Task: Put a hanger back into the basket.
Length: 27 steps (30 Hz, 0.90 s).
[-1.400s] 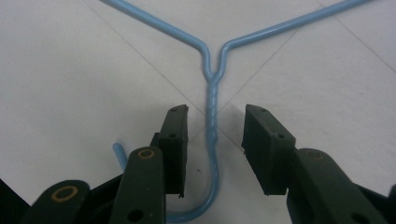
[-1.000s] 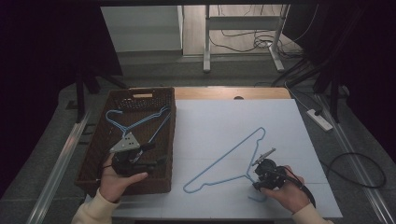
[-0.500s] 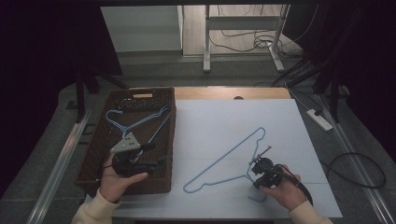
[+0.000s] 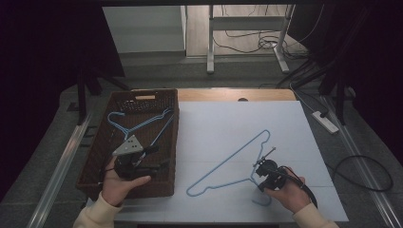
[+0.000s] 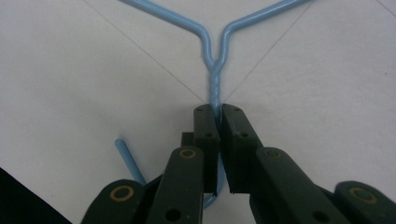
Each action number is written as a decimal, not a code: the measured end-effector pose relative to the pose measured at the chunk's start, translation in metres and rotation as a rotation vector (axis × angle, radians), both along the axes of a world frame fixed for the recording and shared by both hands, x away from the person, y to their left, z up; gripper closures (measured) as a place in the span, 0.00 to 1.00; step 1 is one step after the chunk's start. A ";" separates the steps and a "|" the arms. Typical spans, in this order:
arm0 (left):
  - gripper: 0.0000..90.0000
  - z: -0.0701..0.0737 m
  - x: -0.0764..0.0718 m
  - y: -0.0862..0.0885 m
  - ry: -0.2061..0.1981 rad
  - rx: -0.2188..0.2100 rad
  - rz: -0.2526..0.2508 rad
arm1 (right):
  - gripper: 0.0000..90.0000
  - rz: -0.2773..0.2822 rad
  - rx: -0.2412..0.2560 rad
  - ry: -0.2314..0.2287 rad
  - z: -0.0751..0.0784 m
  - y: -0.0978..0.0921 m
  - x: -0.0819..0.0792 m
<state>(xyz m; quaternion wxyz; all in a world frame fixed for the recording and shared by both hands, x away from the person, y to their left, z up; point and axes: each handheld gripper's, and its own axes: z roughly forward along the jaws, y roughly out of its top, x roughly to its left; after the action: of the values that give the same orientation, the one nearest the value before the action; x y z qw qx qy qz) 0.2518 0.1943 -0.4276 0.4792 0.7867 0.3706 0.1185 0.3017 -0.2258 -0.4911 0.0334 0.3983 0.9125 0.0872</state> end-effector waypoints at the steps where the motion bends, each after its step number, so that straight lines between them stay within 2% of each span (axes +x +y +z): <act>1: 0.34 0.000 0.000 0.000 0.001 0.000 0.000 | 0.95 0.000 0.002 0.000 0.000 0.000 0.000; 9: 0.34 0.001 -0.001 -0.001 -0.004 0.000 0.000 | 0.96 0.008 0.011 0.003 0.001 -0.001 0.000; 12: 0.34 0.002 -0.002 -0.002 -0.008 0.001 -0.006 | 0.96 0.015 0.020 0.021 0.004 0.000 0.000; 15: 0.34 0.002 -0.003 -0.006 -0.012 0.004 -0.016 | 0.96 0.017 0.026 0.020 0.009 0.001 0.001; 21: 0.34 0.005 -0.007 -0.017 -0.021 0.017 -0.048 | 0.96 0.010 0.034 0.032 0.018 0.001 0.004; 27: 0.34 0.005 -0.010 -0.037 -0.027 0.042 -0.095 | 0.96 0.005 0.043 0.045 0.028 0.002 0.008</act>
<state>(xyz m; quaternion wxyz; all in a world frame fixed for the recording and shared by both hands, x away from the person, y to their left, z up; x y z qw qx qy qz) 0.2418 0.1578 -0.4226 0.4725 0.8117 0.3237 0.1140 0.3098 -0.2241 -0.4630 0.0042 0.3984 0.9119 0.0979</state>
